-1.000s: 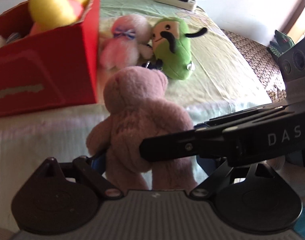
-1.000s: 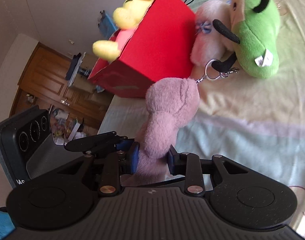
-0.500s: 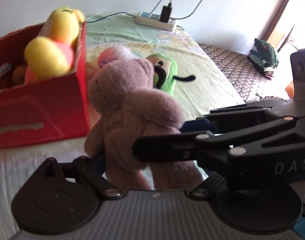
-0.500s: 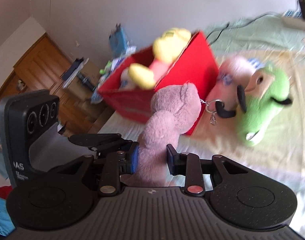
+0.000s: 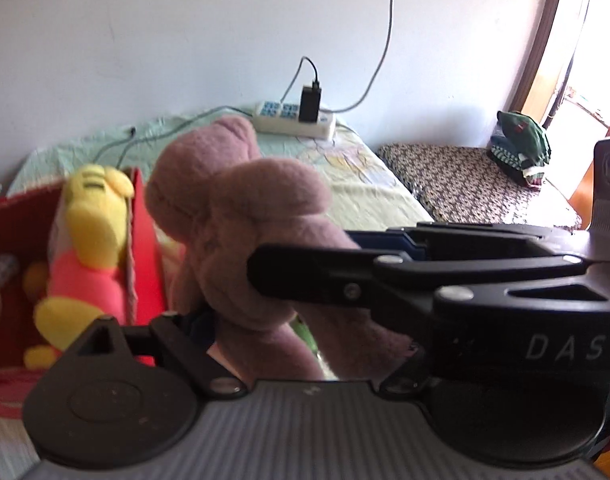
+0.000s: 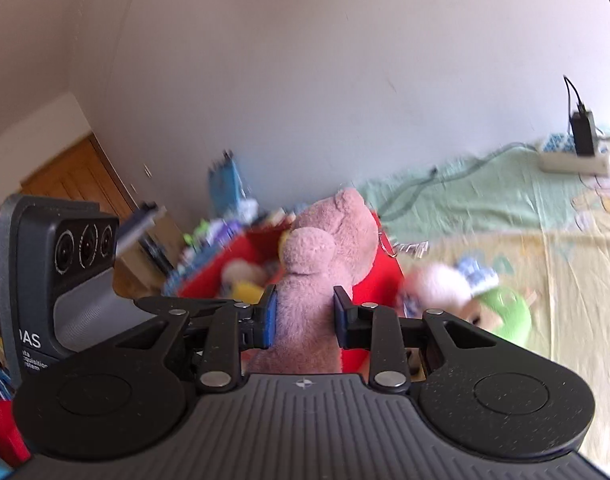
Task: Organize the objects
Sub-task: 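Carry the pink teddy bear over the open red box with both grippers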
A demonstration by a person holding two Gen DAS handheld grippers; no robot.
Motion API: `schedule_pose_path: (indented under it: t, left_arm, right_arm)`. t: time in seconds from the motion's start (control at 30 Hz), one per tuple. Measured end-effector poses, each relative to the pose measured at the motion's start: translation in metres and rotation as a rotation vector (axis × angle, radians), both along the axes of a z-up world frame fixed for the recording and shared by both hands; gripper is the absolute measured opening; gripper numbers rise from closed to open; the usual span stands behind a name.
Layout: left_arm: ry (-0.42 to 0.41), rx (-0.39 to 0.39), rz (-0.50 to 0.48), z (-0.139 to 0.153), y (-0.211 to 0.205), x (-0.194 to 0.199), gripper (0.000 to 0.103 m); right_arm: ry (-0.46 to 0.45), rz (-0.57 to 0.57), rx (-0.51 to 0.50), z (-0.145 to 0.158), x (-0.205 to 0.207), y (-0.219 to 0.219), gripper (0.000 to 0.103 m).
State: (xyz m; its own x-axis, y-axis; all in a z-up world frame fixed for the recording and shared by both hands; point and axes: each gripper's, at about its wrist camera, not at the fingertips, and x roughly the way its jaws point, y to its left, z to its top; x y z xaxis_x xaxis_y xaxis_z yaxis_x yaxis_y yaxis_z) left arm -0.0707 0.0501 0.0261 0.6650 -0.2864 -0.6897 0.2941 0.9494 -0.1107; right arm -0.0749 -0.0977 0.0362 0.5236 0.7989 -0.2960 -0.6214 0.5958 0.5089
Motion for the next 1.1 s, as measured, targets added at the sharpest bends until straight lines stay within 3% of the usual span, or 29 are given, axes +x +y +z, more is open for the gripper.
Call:
schedule_pose_path:
  t: [0.17,0.53,0.8,1.1]
  left_arm:
    - [-0.037,0.054,0.014,0.012,-0.005,-0.019,0.086]
    - [0.004,0.051,0.156,0.017,0.018,-0.055,0.087]
    - [-0.034,0.024,0.247,0.030,0.067,-0.074,0.087]
    - [-0.115,-0.010,0.209,0.057,0.139,-0.066,0.087]
  right_arm:
    - [-0.038,0.017,0.076,0.002,-0.013,-0.009,0.031]
    - [0.070,0.172,0.173,-0.010,-0.017,0.012,0.031]
    - [0.076,0.260,0.201,-0.001,-0.013,0.058,0.031]
    - [0.026,0.223,0.220,0.027,-0.014,0.115,0.032]
